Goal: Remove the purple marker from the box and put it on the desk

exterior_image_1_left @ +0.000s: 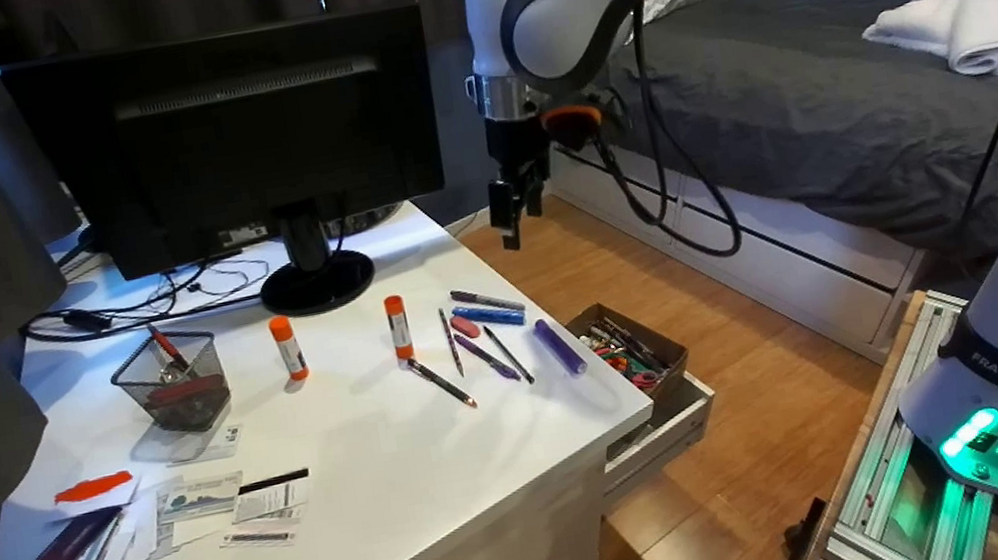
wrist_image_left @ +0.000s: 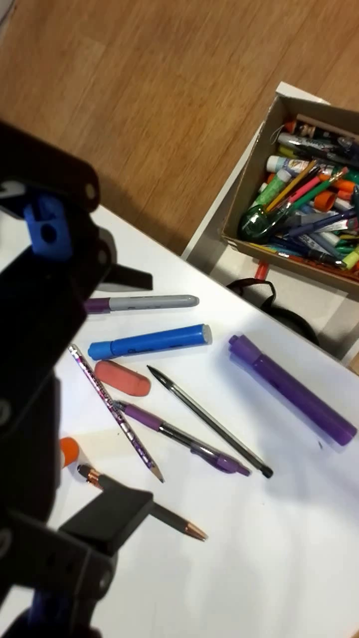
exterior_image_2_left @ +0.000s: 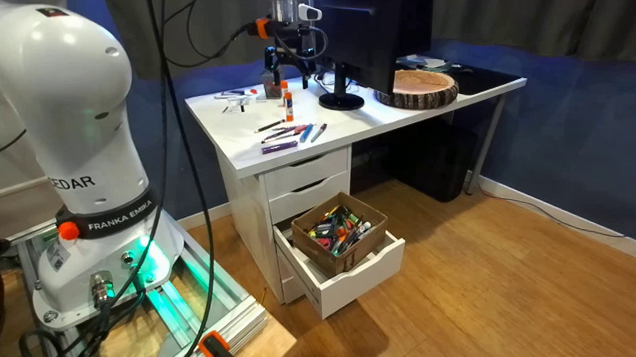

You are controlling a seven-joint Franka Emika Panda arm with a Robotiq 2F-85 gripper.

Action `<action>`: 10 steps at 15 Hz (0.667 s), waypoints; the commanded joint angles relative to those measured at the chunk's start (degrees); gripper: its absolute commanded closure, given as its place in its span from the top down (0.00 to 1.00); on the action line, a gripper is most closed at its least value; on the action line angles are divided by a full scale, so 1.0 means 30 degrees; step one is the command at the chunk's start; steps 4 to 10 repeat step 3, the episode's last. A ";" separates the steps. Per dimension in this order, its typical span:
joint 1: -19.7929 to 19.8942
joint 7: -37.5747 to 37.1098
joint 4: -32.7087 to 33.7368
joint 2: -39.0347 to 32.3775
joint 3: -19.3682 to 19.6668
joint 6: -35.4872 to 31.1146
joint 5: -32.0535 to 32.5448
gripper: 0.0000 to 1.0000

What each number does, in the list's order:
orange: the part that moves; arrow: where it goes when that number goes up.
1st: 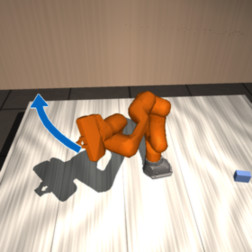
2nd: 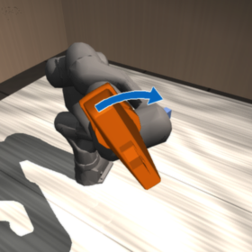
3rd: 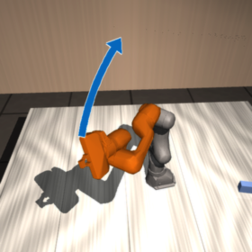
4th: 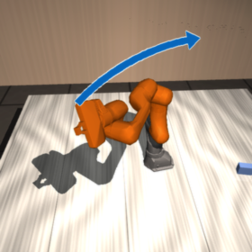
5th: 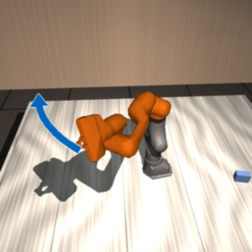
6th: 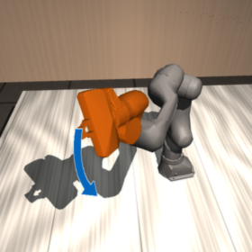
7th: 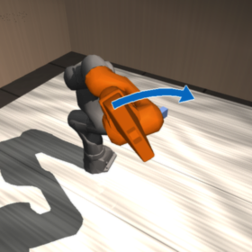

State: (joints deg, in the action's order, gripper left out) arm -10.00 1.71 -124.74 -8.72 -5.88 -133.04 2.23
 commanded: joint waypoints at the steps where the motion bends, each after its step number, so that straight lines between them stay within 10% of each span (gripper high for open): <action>1: 0.0382 0.0513 -0.0340 0.0487 -0.0261 0.0057 -0.0215 1.00; 10: 0.0544 0.0994 -0.0850 0.1117 -0.0244 0.0059 -0.0381 1.00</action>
